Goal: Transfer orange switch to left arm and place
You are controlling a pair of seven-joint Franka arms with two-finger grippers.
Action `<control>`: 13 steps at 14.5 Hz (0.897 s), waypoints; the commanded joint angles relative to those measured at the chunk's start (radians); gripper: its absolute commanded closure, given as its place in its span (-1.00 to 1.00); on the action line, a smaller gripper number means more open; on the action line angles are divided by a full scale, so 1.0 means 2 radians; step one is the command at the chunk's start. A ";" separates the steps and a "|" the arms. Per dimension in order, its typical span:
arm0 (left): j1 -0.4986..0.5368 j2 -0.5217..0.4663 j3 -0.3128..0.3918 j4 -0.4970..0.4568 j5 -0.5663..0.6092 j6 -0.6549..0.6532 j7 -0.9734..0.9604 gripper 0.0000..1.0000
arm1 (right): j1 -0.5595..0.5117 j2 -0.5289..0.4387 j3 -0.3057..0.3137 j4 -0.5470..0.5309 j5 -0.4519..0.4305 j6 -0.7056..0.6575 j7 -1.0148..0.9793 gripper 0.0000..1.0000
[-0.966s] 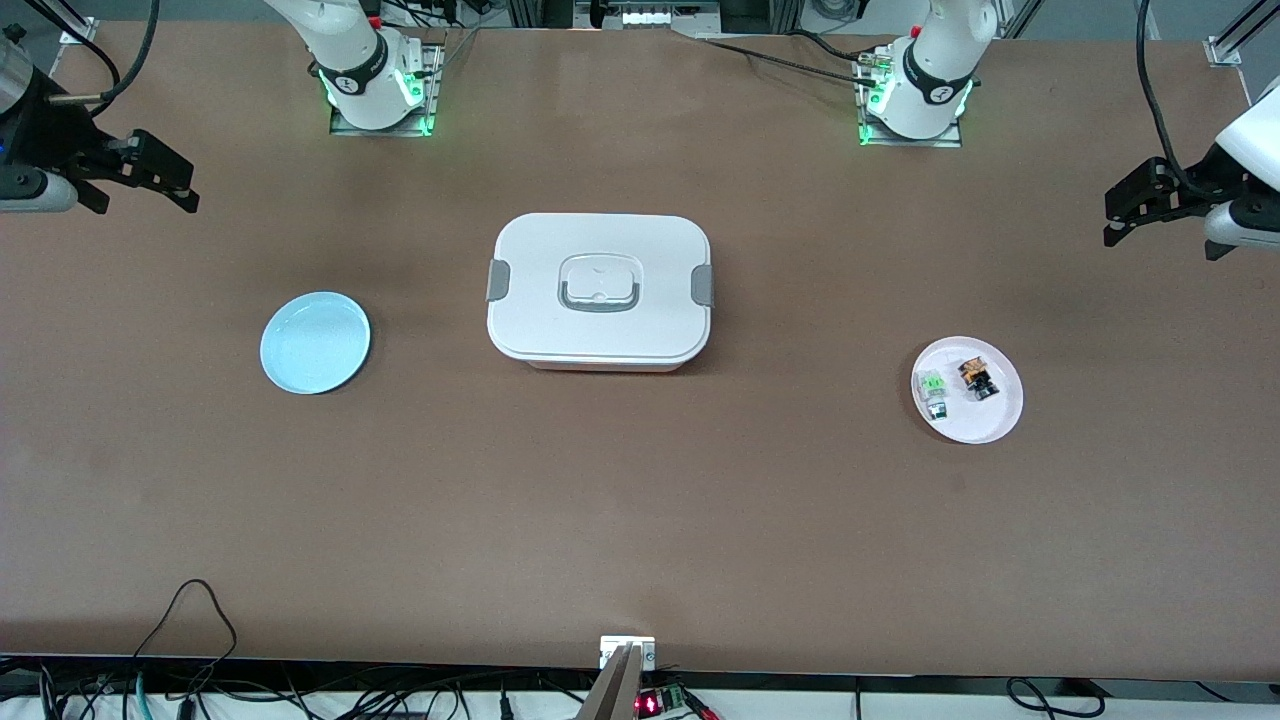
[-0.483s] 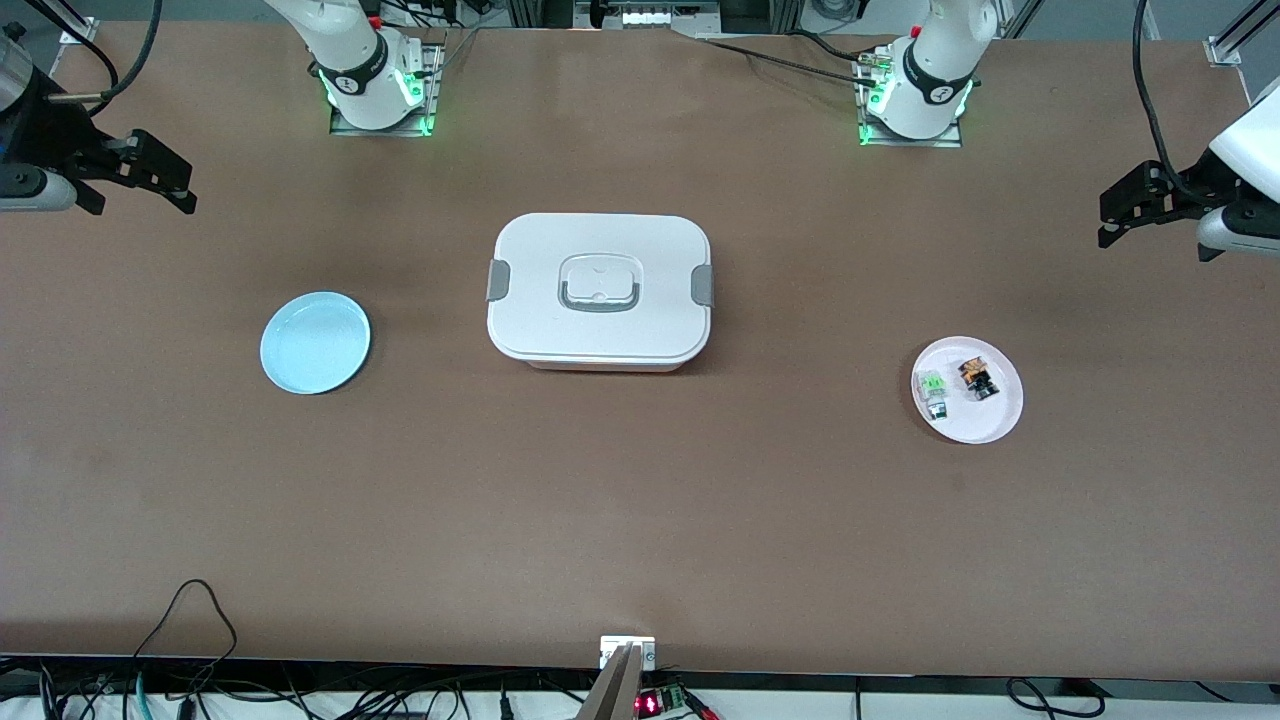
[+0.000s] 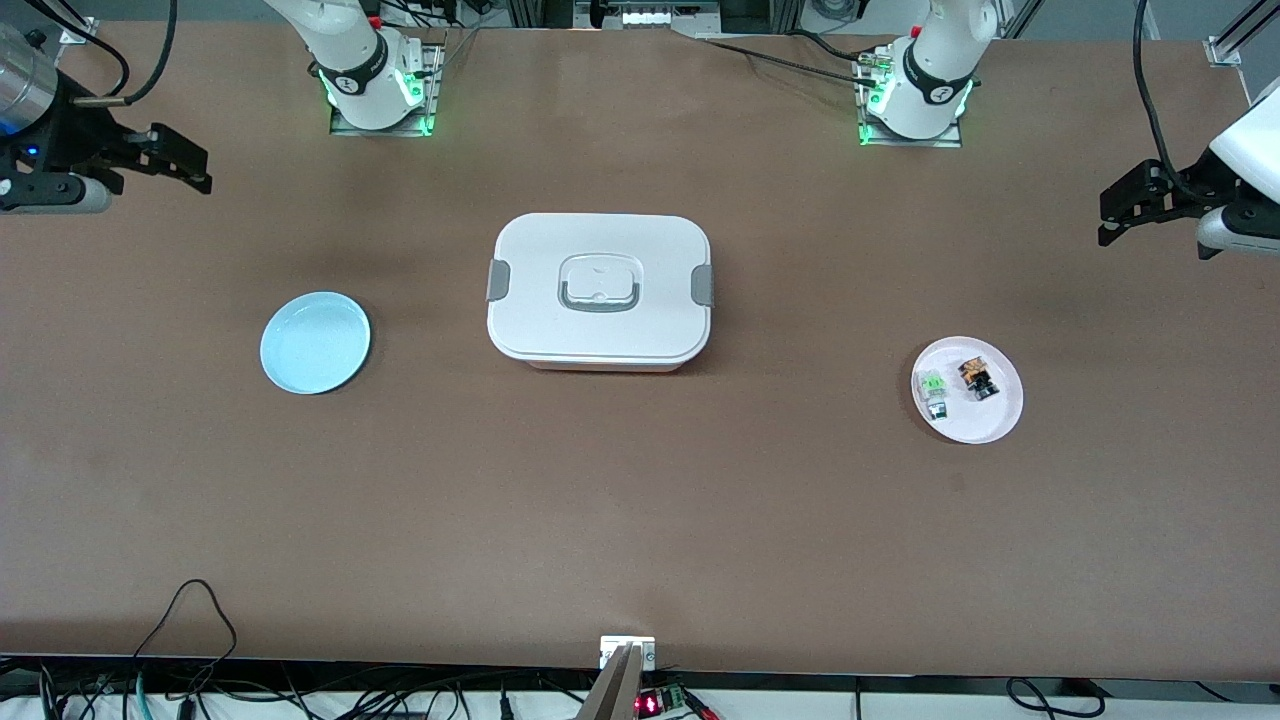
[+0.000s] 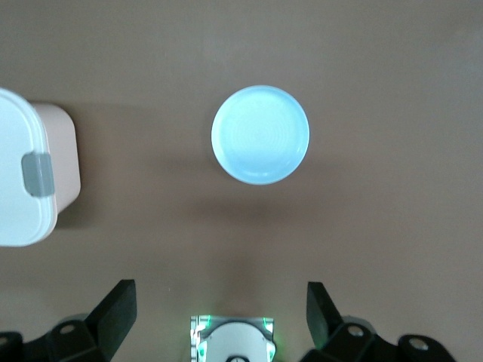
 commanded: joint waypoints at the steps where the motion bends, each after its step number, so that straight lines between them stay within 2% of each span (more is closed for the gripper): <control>1: -0.048 0.006 0.042 0.016 -0.002 -0.013 -0.006 -1.00 | -0.005 -0.030 0.021 -0.010 0.002 -0.023 0.001 -1.00; 2: -0.058 0.005 0.054 0.014 -0.002 -0.013 -0.006 -1.00 | -0.005 -0.032 0.022 -0.006 0.002 -0.017 0.002 -1.00; 5: -0.057 0.007 0.051 0.019 -0.006 -0.016 -0.006 -1.00 | -0.004 -0.049 0.029 0.000 0.004 -0.019 0.008 -1.00; 7: -0.057 0.007 0.048 0.019 -0.006 -0.016 -0.006 -1.00 | -0.005 -0.048 0.054 0.001 0.002 -0.013 0.017 -1.00; 10: -0.054 0.007 0.049 0.019 -0.006 -0.017 -0.006 -1.00 | -0.006 -0.055 0.044 0.023 -0.003 0.000 0.016 -1.00; 13: -0.054 0.007 0.050 0.019 -0.006 -0.017 -0.006 -1.00 | -0.005 -0.048 0.045 0.013 0.003 0.013 0.023 -1.00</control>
